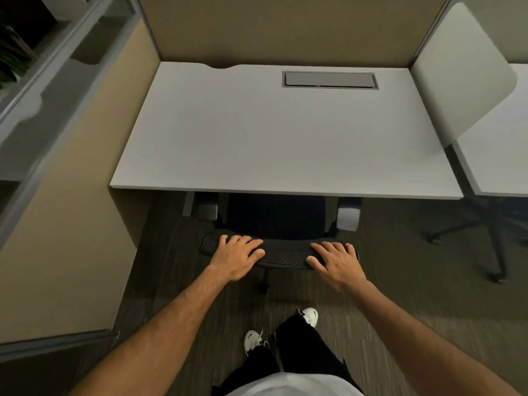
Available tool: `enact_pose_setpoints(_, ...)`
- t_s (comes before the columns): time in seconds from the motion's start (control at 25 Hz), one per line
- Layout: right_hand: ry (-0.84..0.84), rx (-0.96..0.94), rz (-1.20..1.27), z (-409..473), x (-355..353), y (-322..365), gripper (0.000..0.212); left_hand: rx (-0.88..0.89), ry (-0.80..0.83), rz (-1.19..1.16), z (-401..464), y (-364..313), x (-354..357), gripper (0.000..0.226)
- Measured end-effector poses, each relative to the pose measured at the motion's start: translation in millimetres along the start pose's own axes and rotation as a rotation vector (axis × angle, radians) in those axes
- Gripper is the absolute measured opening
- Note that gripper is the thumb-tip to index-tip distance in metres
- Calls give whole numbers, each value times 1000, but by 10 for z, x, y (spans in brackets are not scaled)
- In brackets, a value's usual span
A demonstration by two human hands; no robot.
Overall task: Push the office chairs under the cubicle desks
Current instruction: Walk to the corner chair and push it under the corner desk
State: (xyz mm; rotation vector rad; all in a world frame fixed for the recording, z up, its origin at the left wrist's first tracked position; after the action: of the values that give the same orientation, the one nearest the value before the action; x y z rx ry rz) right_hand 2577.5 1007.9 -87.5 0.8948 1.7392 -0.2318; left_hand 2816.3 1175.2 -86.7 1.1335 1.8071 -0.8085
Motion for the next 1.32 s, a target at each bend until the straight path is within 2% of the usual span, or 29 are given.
enact_pose_setpoints(0.12, -4, 33, -9, 107, -33, -37, 78, 8, -15, 5, 75, 44, 40, 73)
enact_pose_setpoints(0.48, -25, 51, -26, 305, -96, -72, 78, 6, -76, 42, 239, 76, 9, 75)
enact_pose_setpoints(0.76, -39, 67, -18, 492, -168, -176, 79, 37, -78, 22, 484, 77, -135, 86)
enact_pose_setpoints(1.32, -94, 93, -15, 1064, -447, -370, 82, 55, -111, 36, 1190, 158, -449, 86)
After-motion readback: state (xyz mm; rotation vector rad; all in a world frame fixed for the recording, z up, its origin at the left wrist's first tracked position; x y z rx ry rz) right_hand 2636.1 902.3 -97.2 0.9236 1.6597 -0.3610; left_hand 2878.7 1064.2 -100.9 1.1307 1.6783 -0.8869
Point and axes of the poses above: each hand's wrist, its own z-axis towards the middle knuckle, its own x-axis out of the palm, y = z × x, the point moved 3 cm from there along z, towards the middle knuckle, and after that the axes turned 7 degrees about z, right-handed, at the moved point
